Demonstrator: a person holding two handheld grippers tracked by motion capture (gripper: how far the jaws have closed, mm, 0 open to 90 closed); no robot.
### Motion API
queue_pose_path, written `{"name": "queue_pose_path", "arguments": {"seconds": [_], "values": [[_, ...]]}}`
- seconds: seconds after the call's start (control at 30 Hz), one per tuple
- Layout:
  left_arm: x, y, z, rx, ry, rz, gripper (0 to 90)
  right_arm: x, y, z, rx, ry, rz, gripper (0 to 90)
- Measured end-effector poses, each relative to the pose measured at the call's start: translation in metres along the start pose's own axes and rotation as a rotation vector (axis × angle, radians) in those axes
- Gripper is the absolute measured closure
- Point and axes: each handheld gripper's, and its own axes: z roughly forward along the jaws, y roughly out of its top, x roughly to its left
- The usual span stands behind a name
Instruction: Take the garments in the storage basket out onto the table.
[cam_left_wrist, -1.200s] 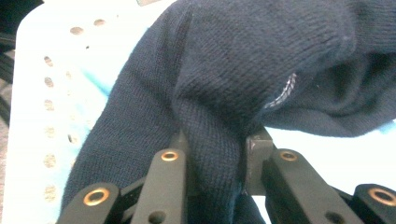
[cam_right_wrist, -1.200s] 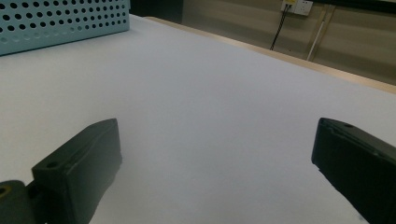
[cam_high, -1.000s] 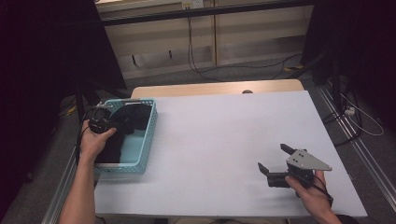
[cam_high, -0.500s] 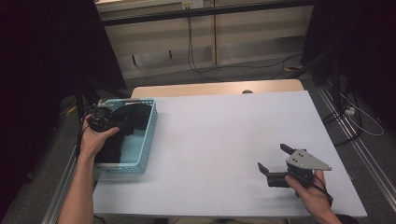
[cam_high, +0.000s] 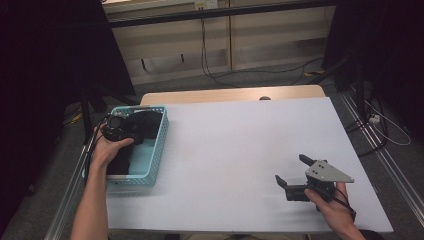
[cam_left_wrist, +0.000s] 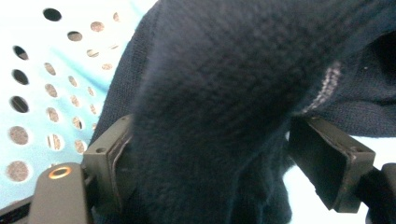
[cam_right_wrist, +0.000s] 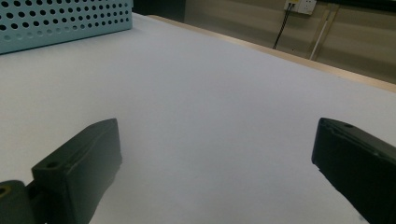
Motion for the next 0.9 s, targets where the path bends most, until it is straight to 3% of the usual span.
{"name": "queue_pose_path", "arguments": {"seconds": [0.1, 0.17, 0.2, 0.4, 0.63, 0.9], "values": [[-0.004, -0.001, 0.005, 0.007, 0.029, -0.006, 22.4, 0.0, 0.0, 0.0, 0.0, 0.0, 0.002, 0.8], [-0.007, 0.001, 0.006, 0.035, 0.064, 0.031, 30.3, 0.0, 0.0, -0.001, -0.001, 0.001, 0.002, 0.8], [-0.008, 0.001, 0.005, 0.041, 0.073, 0.027, 30.3, 0.0, 0.0, -0.001, -0.001, 0.001, 0.002, 0.8], [-0.007, 0.002, 0.001, 0.047, 0.097, 0.001, 50.3, 0.0, 0.0, -0.002, -0.004, 0.004, 0.003, 0.7], [-0.001, 0.002, -0.009, 0.024, 0.052, -0.099, 60.5, -0.001, 0.0, -0.001, -0.001, 0.0, 0.003, 0.8], [0.0, 0.002, -0.022, 0.003, 0.038, -0.135, 62.7, -0.001, 0.0, -0.002, -0.006, -0.002, 0.006, 0.7]]}}
